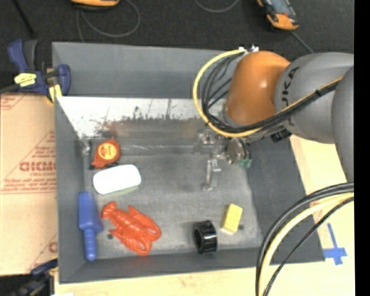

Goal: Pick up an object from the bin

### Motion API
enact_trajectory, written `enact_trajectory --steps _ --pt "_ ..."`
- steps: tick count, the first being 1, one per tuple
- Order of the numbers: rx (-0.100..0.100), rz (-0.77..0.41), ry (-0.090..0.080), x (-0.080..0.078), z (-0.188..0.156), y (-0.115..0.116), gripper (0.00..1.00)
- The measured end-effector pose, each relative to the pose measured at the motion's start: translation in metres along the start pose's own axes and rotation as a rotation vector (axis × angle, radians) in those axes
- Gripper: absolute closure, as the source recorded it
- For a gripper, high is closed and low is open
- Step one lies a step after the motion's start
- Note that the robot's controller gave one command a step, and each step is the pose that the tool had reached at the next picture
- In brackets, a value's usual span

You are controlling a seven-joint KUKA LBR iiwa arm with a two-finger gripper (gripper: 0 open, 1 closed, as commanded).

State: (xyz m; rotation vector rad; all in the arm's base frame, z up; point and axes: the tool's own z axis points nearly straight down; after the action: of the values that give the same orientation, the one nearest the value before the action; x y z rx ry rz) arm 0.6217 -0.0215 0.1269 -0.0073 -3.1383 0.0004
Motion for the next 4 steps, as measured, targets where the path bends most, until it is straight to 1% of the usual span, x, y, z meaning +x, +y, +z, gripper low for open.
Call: enact_trajectory --steps 1,2,3,4 --pt "0.000 0.000 -0.008 -0.002 -0.005 0.000 0.00" --pt "0.001 -0.160 -0.013 0.030 0.002 -0.010 0.00" --pt "0.001 -0.344 -0.005 0.072 0.003 -0.020 0.00" --pt "0.000 -0.331 -0.007 0.099 0.005 -0.012 0.00"
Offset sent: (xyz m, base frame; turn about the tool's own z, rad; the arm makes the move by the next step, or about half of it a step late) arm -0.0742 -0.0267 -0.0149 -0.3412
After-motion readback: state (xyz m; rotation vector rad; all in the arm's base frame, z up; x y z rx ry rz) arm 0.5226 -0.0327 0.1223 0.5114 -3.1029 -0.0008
